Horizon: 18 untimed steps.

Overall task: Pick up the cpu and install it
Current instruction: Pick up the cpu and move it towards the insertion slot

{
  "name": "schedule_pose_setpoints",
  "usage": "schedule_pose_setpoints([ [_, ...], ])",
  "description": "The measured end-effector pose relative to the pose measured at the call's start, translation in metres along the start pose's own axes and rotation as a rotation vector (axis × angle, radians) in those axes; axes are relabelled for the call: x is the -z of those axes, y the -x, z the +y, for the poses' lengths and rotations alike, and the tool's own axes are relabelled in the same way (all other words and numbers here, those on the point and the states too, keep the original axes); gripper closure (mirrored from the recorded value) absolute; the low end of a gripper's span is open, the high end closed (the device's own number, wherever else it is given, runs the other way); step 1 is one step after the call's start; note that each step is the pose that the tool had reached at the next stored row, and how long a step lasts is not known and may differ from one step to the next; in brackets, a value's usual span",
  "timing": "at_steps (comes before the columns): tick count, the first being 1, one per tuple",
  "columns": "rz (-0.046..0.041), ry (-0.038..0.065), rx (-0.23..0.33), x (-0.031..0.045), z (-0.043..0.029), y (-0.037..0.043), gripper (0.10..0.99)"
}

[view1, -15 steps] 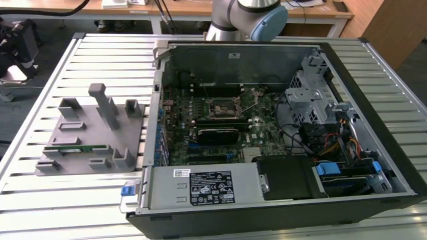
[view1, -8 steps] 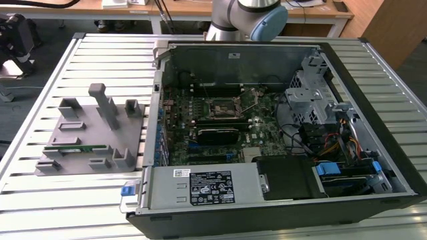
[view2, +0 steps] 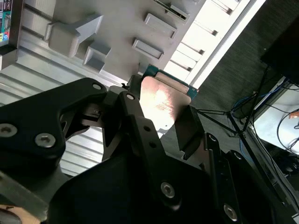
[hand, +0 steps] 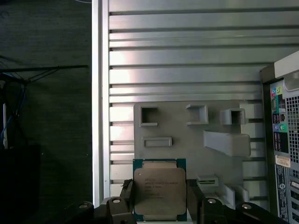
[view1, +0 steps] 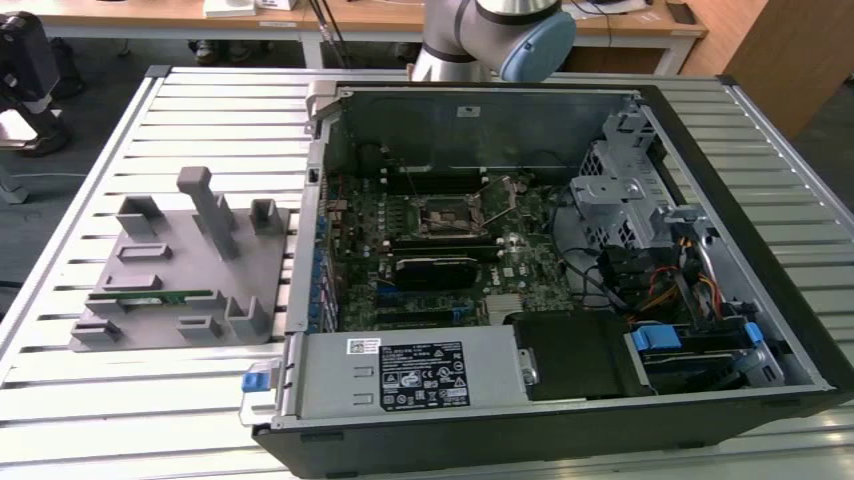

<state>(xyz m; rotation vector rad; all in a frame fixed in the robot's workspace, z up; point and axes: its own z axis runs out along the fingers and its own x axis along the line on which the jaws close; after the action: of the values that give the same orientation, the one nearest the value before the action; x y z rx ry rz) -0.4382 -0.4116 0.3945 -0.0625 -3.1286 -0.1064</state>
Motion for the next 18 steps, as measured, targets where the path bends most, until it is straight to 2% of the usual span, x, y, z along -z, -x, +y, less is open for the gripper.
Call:
schedule_pose_setpoints([
  [5, 0.0000, 0.000, 0.000, 0.0090, 0.0006, -0.0002, 0.549],
  [8, 0.0000, 0.001, 0.000, 0.0092, 0.0007, 0.0022, 0.549],
  [18, 0.0002, 0.004, 0.000, 0.0091, 0.0013, 0.0173, 0.549],
])
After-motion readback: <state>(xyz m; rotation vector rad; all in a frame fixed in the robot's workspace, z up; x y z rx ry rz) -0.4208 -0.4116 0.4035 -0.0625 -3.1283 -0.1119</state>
